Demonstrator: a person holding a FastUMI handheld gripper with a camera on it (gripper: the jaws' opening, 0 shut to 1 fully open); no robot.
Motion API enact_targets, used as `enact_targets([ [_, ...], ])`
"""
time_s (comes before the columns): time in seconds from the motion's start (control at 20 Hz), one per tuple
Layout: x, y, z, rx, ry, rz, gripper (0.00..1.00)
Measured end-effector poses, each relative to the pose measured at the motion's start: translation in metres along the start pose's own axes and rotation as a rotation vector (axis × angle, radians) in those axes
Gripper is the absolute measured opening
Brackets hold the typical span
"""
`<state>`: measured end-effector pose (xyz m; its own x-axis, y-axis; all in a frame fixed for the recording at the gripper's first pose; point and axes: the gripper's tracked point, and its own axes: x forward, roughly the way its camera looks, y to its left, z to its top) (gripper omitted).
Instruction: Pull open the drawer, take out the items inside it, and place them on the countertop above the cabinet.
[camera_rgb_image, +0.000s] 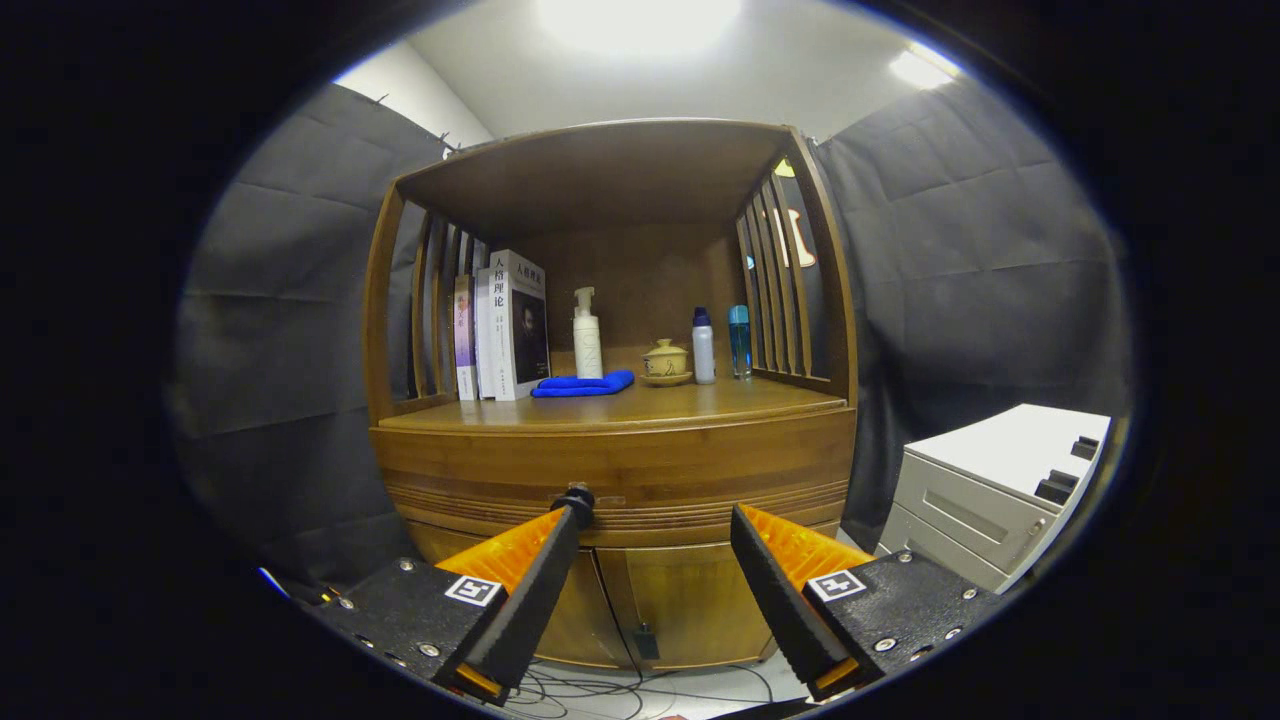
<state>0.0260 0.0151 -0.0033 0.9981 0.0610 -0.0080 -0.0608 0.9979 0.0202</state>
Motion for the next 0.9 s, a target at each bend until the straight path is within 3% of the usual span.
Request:
enact_targets([
  [0.6, 0.031, 0.017, -0.004, 0.037, 0.051, 0.060, 0.96],
  [0.9, 0.080, 0.047, -0.023, 0.004, 0.065, 0.110, 0.96],
])
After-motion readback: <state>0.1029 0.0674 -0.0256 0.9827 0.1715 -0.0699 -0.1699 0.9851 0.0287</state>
